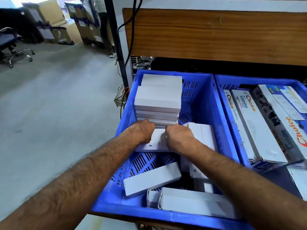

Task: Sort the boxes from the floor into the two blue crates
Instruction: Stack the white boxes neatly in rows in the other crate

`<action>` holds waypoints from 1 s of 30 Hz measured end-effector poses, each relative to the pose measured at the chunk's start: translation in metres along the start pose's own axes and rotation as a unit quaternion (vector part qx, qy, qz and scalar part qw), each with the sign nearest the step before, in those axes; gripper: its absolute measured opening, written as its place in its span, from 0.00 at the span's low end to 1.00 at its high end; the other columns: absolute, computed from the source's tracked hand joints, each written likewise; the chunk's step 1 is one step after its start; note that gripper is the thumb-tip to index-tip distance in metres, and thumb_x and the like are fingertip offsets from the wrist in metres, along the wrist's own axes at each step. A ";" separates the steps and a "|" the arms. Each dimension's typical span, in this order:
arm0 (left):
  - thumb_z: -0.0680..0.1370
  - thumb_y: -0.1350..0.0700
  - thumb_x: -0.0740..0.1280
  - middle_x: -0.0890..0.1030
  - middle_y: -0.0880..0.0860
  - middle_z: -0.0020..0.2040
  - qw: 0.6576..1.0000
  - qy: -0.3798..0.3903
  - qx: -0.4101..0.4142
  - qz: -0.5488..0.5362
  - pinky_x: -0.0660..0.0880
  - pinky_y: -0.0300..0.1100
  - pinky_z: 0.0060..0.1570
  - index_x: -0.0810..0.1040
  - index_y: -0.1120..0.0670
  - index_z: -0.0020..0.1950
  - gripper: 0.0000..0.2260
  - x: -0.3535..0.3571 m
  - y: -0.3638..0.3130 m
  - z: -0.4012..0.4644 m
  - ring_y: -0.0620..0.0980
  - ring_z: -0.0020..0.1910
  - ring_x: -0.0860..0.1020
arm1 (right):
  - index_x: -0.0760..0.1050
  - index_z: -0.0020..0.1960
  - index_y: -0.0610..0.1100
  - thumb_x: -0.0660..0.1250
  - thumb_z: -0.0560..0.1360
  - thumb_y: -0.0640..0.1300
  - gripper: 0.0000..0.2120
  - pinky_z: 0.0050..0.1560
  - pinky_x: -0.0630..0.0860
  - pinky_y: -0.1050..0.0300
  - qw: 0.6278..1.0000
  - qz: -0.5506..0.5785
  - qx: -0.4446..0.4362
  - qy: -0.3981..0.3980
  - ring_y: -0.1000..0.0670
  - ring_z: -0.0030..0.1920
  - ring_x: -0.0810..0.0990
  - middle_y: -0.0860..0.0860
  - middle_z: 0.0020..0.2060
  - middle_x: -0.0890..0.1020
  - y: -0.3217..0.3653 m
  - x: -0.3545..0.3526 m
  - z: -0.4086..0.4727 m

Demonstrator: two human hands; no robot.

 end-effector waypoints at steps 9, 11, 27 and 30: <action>0.71 0.40 0.78 0.79 0.51 0.64 0.994 0.010 0.015 0.108 0.75 0.46 0.49 0.73 0.52 0.68 0.31 0.004 -0.015 -0.008 0.54 0.62 0.80 | 0.69 0.67 0.41 0.68 0.78 0.37 0.19 0.48 0.70 0.54 0.996 -0.078 -0.042 -0.024 0.43 0.61 0.81 0.45 0.61 0.81 0.016 0.022 0.001; 0.76 0.46 0.74 0.81 0.51 0.63 0.991 0.009 0.011 0.134 0.74 0.45 0.47 0.76 0.51 0.65 0.21 0.004 -0.016 -0.004 0.53 0.61 0.81 | 0.70 0.67 0.42 0.68 0.78 0.37 0.18 0.46 0.68 0.54 0.996 -0.073 -0.039 -0.020 0.43 0.59 0.82 0.45 0.61 0.81 0.012 0.020 0.003; 0.79 0.48 0.70 0.80 0.42 0.36 0.931 0.036 0.114 -0.346 0.73 0.34 0.36 0.76 0.49 0.48 0.07 -0.013 -0.104 -0.042 0.43 0.36 0.77 | 0.57 0.76 0.45 0.80 0.59 0.68 0.57 0.65 0.73 0.49 0.993 -0.105 -0.030 0.035 0.43 0.65 0.70 0.45 0.65 0.68 -0.049 -0.036 -0.102; 0.78 0.48 0.71 0.76 0.43 0.36 0.912 0.083 0.124 -0.381 0.67 0.29 0.27 0.73 0.47 0.41 0.10 -0.005 -0.130 -0.046 0.35 0.27 0.73 | 0.55 0.76 0.42 0.83 0.60 0.61 0.58 0.74 0.66 0.46 0.982 -0.166 -0.035 0.084 0.41 0.69 0.70 0.42 0.68 0.68 -0.051 -0.026 -0.103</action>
Point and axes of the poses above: each hand's wrist, its own z-axis towards the middle knuckle, its own x-axis out of the palm, y = z × x, the point moved 9 cm from there along z, towards the middle knuckle
